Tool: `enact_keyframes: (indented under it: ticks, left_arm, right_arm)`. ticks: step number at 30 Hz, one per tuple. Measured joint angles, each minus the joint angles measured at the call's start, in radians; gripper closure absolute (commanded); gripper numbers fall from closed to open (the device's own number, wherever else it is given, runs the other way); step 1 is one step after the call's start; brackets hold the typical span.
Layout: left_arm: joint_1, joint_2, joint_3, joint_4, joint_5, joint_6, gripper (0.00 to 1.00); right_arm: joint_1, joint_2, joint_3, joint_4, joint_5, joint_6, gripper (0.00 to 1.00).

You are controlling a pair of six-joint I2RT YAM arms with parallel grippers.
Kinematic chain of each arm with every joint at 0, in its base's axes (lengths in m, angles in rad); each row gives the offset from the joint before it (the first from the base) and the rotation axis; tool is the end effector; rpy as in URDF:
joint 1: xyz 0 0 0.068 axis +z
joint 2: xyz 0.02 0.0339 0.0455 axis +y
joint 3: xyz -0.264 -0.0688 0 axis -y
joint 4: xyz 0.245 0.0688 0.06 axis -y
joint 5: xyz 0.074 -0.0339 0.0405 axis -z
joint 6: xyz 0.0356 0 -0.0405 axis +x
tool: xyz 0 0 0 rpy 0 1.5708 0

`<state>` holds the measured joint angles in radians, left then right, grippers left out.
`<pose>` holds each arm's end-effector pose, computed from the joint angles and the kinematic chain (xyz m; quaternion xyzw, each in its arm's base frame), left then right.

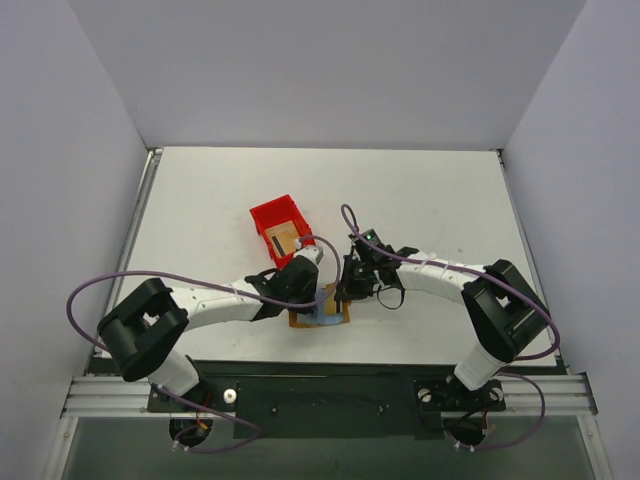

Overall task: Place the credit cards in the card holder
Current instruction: Turn over the card slot in the card holder.

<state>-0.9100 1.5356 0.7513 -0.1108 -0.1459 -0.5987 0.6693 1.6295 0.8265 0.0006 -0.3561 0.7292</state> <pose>0.1850 -0.2296 0.1615 0.1220 0.9333 -0.1763 0.2880 0.2460 0.2104 0.1653 -0.0390 0.9140 0.3631 0.1766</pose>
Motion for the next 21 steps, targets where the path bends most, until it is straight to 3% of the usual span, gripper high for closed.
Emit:
enact_keyframes:
  ticks: [12,21]
  left_arm:
    - [0.000,-0.063,-0.021,0.019,-0.008,-0.029,1.00]
    - [-0.005,-0.067,-0.040,0.166,0.051,-0.048,1.00]
  right_arm:
    - [0.000,0.000,0.000,0.000,0.000,0.000,1.00]
    - [0.000,0.000,0.000,0.000,0.000,0.000,1.00]
